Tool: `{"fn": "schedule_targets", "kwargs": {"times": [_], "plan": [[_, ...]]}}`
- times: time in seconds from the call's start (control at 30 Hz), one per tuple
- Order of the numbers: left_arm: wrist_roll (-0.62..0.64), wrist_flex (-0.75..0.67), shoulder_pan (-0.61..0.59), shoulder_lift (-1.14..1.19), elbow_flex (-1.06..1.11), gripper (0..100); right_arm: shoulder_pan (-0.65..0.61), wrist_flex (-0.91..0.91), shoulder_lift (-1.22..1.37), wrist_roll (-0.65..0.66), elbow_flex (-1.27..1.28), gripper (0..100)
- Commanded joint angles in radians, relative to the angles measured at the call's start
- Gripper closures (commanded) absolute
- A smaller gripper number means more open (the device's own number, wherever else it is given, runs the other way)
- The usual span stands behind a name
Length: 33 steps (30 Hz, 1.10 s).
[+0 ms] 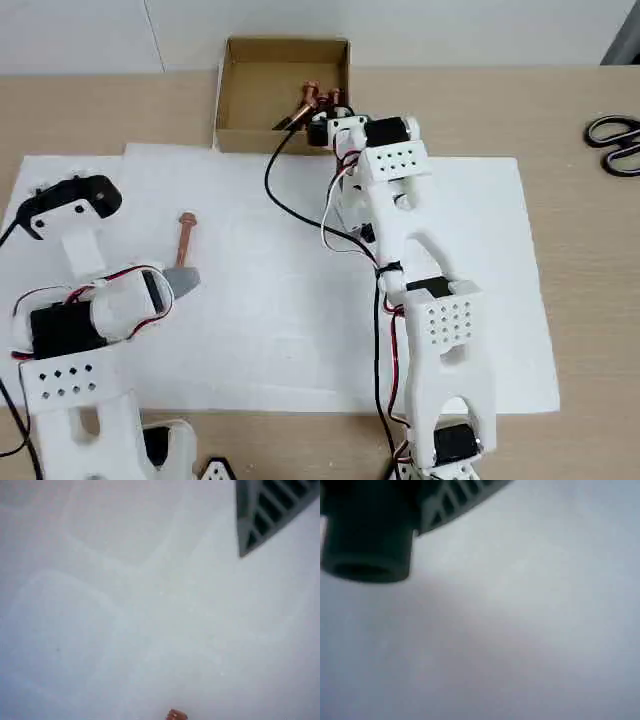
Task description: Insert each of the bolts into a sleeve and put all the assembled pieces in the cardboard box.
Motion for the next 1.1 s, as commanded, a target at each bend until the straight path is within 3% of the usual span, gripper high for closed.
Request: {"fn": "schedule_targets", "kwargs": {"times": [0.0, 0.33, 1.07], "plan": [[0.008, 0.0, -0.003, -0.009, -0.027, 68, -0.007, 0.012, -0.082, -0.009, -0.003, 90.9], [0.008, 0.0, -0.003, -0.009, -0.027, 68, -0.035, 0.012, 0.01, -0.002, -0.005, 82.9], [0.009, 0.0, -0.003, -0.009, -0.027, 68, -0.042, -0.033, 0.064, 0.0, -0.003, 86.2]]}}
